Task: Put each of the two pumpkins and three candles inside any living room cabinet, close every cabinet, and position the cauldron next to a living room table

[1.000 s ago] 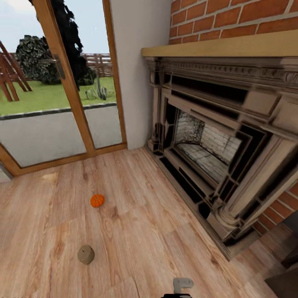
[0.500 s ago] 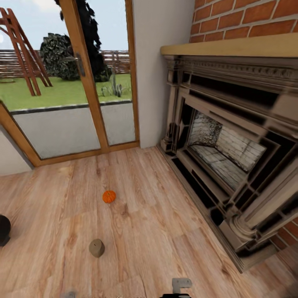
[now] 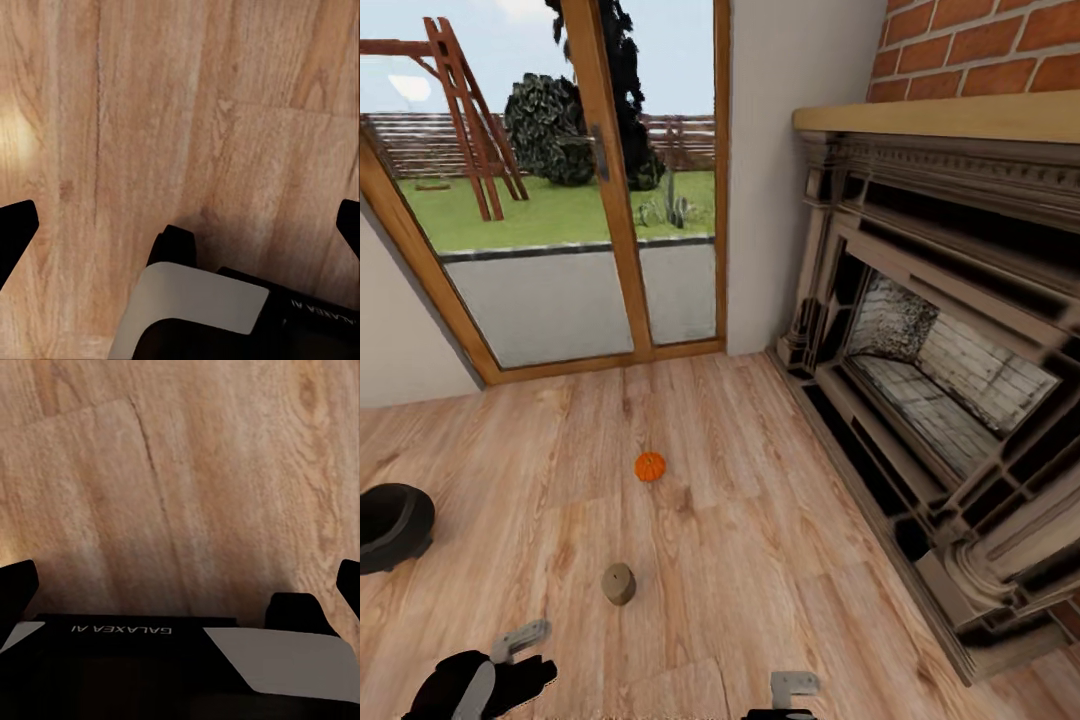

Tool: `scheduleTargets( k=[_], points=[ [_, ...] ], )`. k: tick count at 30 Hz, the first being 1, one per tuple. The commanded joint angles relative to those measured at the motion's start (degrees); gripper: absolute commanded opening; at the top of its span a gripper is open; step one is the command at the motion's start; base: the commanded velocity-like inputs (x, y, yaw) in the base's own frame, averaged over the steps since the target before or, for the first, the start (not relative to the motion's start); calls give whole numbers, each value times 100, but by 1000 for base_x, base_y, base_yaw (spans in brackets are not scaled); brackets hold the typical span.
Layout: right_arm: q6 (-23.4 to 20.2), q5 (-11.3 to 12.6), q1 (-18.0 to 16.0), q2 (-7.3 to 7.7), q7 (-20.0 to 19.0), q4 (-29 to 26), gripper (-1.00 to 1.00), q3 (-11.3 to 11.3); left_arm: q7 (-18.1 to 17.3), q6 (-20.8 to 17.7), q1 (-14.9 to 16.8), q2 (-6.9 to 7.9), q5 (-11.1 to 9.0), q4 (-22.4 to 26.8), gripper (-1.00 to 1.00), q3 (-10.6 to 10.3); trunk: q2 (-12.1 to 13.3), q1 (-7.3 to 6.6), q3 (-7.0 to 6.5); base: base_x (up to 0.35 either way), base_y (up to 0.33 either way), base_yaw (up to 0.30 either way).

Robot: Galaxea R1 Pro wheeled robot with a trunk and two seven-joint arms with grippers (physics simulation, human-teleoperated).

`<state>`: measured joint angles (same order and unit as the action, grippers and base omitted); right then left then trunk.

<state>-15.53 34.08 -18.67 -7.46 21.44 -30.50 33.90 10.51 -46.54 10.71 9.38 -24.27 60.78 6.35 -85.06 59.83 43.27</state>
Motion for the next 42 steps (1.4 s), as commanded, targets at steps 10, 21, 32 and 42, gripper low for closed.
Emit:
scheduleTargets(
  k=[10,21,32,42],
  points=[
    [193,53,-5,7,31,-19,100,42,16,43,36,5,-50,117,100,-11,-3,0,58,179,76,137],
    [514,51,-5,7,18,-13,100,47,13,57,37,2,-51,119,100,-22,-3,0,59,323,13,2],
    [516,55,-5,16,0,-17,100,47,13,57,37,2,-51,118,100,-29,-3,0,59,347,0,0],
    [516,55,-5,23,-2,-17,100,41,14,50,37,-15,-55,144,100,-30,-3,0,59,221,0,0]
  ],
)
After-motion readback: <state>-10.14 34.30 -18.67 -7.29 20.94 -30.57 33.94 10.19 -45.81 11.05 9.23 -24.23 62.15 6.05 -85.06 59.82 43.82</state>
